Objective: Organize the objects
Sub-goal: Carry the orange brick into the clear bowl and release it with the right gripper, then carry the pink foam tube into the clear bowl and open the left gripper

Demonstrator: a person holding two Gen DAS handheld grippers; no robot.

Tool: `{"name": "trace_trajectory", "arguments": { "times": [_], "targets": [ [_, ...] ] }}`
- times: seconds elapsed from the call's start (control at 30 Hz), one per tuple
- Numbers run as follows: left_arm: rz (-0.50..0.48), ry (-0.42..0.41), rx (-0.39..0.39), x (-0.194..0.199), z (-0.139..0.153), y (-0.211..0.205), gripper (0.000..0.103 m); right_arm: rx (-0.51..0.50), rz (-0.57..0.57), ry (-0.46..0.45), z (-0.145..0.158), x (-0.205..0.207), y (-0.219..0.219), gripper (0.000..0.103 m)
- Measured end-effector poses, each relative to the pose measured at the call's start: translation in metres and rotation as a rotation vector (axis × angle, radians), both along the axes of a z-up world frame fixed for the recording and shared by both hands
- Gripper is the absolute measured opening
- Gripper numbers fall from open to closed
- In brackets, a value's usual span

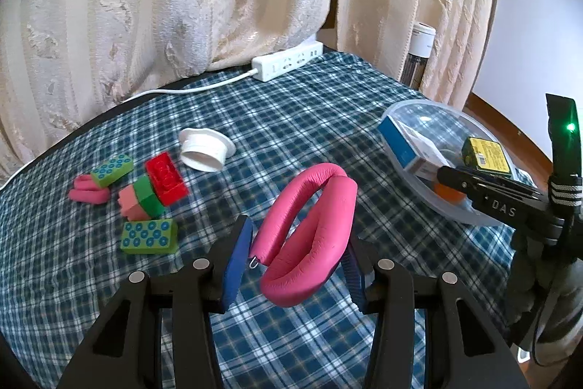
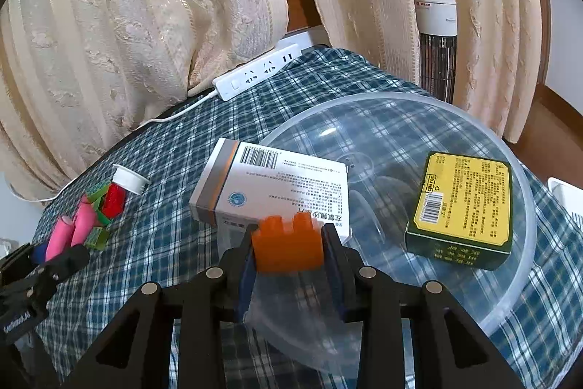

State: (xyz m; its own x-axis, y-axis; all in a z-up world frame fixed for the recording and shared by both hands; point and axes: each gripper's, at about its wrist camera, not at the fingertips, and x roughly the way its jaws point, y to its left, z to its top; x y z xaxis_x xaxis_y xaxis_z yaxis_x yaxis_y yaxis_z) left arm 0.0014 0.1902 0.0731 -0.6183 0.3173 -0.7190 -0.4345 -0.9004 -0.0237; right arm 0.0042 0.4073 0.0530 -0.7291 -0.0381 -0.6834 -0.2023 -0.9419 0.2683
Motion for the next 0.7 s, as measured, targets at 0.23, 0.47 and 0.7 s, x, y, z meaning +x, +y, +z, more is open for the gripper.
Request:
{"name": "trace_trajectory", "arguments": {
  "times": [0.23,0.47,0.7],
  "targets": [
    [-0.064,0.0,-0.005,0.003,0.003,0.024,0.048,0.024,-0.046,0.02,0.005,0.017,0.013,0.036],
    [-0.142,0.004,-0.015,0.01,0.008,0.054,0.048,0.078,-0.1,0.071,0.018,0.047,0.025,0.036],
    [-0.239,0.002,-0.021,0.018,0.011,0.096,0.048,0.089,-0.146,0.107,0.026,0.068,0.041,0.037]
  ]
}}
